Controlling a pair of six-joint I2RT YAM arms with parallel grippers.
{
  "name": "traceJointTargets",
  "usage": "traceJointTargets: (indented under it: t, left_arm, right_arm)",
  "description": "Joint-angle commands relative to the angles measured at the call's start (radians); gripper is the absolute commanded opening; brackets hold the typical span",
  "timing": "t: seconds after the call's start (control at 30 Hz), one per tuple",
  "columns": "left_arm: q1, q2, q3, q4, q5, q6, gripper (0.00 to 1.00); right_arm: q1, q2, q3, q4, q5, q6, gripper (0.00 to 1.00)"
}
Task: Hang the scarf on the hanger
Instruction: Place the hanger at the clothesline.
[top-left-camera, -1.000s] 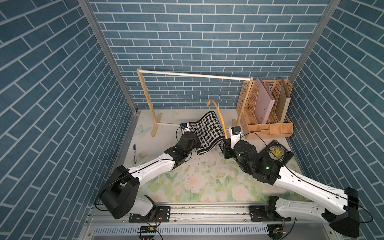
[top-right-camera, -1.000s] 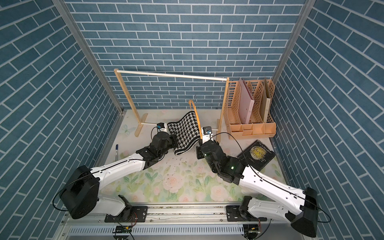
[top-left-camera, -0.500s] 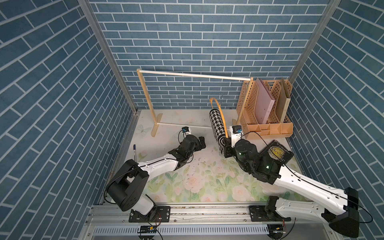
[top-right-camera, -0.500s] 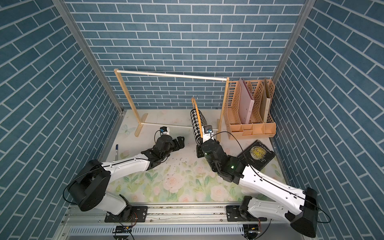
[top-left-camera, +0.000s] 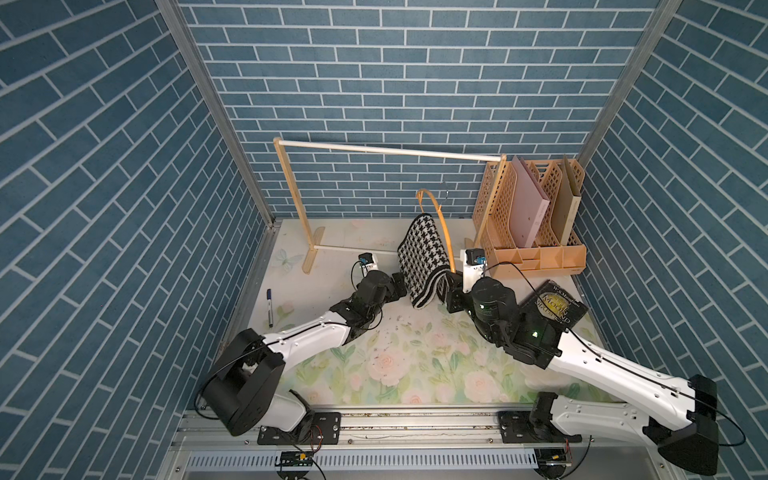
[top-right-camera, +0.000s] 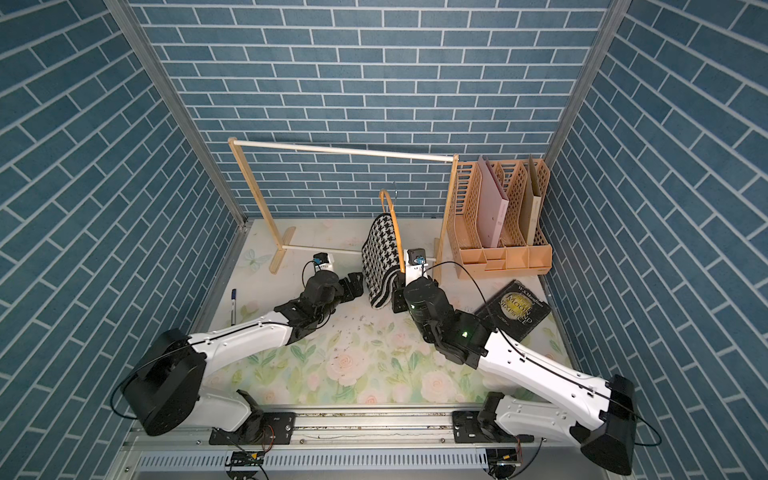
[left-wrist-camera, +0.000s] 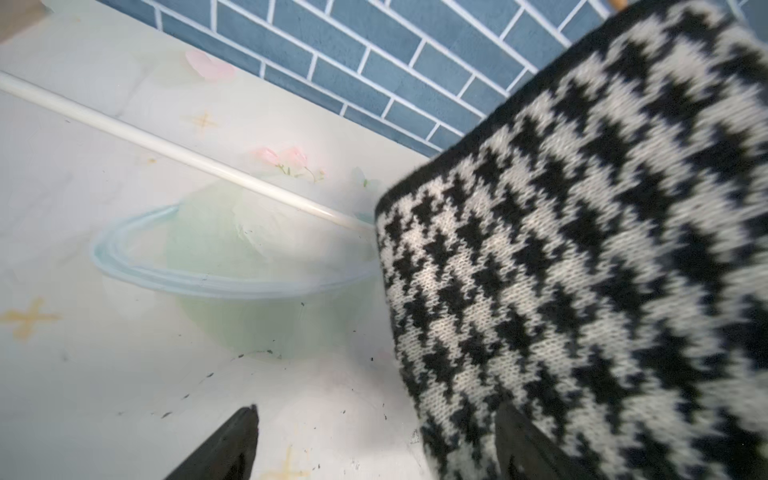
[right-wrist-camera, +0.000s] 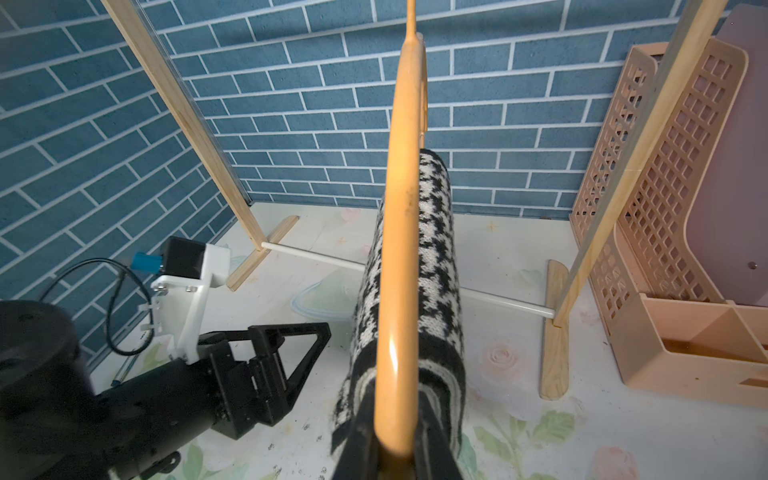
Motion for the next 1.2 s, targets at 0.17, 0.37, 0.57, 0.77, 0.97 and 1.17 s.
traceJointTargets:
  t: [0.17,0.37,0.57,0.77,0.97,1.17]
  left_arm:
    - [0.002,-0.358,0.064,-0.303,-0.321,0.118,0.95]
    - [0.003,-0.489,0.082,-0.419,-0.405,0.122,0.96]
    - [0.003,-0.507,0.07,-0.464,-0.447,0.11,0.97]
    - [0.003,-0.493,0.074,-0.46,-0.456,0.119,0.99]
    - [0.003,-0.48,0.09,-0.471,-0.48,0.141,0.99]
    - [0.003,-0.487,0.098,-0.464,-0.502,0.165,0.99]
  right_arm:
    - [-0.005,0.067,0.112,0.176,-0.038,-0.074,0.0]
    - [-0.004,0.181,0.259,0.18,-0.059,-0.146,0.0]
    - [-0.017,0.306,0.421,0.17,-0.068,-0.213,0.0]
    - [-0.067,0.421,0.526,0.167,-0.13,-0.212,0.0]
    - [-0.119,0.523,0.592,0.177,-0.185,-0.188,0.0]
    - [-0.139,0.579,0.642,0.18,-0.193,-0.189,0.0]
